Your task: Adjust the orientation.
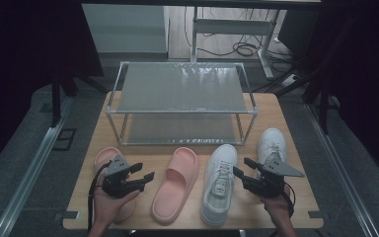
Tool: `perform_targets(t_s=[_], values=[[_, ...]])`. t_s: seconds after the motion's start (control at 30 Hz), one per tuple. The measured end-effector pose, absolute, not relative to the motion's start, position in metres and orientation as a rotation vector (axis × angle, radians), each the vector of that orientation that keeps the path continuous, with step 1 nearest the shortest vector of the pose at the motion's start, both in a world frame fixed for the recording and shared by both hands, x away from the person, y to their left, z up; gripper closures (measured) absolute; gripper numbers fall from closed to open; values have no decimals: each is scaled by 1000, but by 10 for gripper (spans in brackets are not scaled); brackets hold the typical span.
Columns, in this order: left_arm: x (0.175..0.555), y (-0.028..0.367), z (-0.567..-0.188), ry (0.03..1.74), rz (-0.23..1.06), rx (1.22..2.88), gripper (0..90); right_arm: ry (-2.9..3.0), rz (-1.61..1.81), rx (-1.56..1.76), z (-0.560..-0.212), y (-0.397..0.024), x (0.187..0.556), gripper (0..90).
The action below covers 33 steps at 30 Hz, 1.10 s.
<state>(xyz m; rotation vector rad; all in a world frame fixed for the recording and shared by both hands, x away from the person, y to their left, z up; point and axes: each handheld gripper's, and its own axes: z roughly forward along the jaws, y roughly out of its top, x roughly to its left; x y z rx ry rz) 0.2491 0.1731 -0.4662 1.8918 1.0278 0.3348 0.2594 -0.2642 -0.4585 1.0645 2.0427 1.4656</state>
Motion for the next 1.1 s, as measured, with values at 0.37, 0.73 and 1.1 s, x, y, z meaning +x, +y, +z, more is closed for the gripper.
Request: perform_targets(t_s=[0.37, 0.73, 1.1], values=[[245, 165, -467, 999, 327, 1919, 465, 2054, 1485, 1097, -456, -264, 263, 433], [241, 178, -456, 993, 314, 1905, 855, 1993, 1478, 1197, -444, -251, 272, 437], [241, 208, -457, 1092, 371, 1868, 900, 2086, 1419, 1117, -452, -247, 269, 431]])
